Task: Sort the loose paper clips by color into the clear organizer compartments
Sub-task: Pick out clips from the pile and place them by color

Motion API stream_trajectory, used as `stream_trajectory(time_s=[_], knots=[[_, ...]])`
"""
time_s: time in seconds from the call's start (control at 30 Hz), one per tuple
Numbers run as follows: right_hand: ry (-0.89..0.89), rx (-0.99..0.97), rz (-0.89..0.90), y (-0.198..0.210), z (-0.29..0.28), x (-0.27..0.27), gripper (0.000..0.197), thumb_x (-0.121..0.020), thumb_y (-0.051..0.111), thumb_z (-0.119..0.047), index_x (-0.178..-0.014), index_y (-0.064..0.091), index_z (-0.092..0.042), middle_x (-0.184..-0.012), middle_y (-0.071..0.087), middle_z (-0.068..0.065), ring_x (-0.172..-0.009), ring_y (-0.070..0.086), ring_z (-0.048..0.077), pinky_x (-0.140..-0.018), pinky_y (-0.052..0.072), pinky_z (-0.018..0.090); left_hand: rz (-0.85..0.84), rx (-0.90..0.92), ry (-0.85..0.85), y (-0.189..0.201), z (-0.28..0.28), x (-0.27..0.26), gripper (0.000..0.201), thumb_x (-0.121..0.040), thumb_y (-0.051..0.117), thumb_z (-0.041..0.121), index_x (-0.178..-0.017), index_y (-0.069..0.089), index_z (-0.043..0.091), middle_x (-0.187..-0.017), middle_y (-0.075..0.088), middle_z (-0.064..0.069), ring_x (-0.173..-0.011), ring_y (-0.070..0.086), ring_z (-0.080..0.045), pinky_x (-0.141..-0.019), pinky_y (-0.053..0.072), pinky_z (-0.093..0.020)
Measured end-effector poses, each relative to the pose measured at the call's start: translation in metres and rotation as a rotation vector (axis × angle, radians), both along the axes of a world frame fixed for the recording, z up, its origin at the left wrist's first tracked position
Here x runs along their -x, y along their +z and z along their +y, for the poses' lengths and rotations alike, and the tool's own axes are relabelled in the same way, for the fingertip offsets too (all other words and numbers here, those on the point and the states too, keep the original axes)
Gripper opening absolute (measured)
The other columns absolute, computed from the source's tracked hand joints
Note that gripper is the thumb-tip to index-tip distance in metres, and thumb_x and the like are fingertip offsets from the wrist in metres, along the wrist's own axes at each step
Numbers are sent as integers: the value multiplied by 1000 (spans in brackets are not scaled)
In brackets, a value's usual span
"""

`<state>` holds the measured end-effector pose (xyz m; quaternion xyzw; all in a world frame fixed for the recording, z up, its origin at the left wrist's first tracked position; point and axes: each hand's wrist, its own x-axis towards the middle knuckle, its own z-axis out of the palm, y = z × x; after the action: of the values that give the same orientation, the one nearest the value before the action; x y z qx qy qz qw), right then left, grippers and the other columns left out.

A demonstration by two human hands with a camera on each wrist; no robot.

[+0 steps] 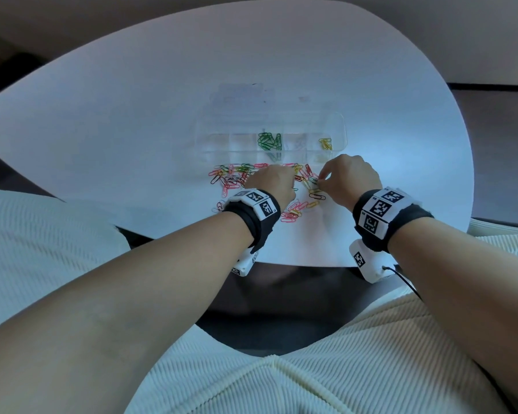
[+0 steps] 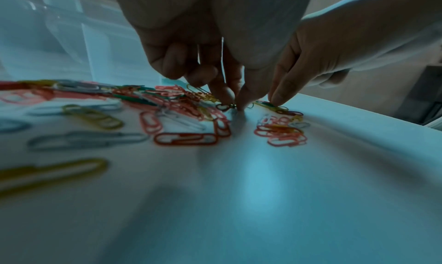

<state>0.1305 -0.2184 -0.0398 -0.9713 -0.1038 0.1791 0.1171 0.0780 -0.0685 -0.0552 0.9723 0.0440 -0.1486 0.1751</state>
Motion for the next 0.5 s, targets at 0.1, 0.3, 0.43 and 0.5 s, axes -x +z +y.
stream_trajectory(time_s=[0.1,0.3,0.43,0.5], knots=[[28,-29,14,0,1,2,14,-86,64,-30,-94,74,-26,-94,68,5,-79,60,25,-64,42,26,-44,99,63,-3,0,6,7,-83,59,21,-85,59,15,-91,57,-1,-82,54,-23,-66,42,-31],[44,28,10,1,4,2,14,-86,65,-27,-95,74,-22,-87,65,6,-76,60,28,-63,42,28,-97,606,450,-10,2,15,21,-80,61,8,-95,71,17,-72,60,5,-66,54,-14,-63,46,-22],[19,56,57,1,5,2,14,-84,65,-26,-94,71,-18,-85,62,6,-77,62,28,-62,43,28,-104,882,685,-3,-2,17,17,-84,57,4,-88,72,11,-62,58,3,-54,53,-10,-51,45,-18],[-8,46,90,1,5,2,15,-81,67,-26,-90,70,-15,-86,64,7,-78,63,29,-64,47,29,-72,950,798,0,-2,14,19,-83,53,4,-67,61,10,-54,52,-2,-47,47,-12,-43,37,-15]])
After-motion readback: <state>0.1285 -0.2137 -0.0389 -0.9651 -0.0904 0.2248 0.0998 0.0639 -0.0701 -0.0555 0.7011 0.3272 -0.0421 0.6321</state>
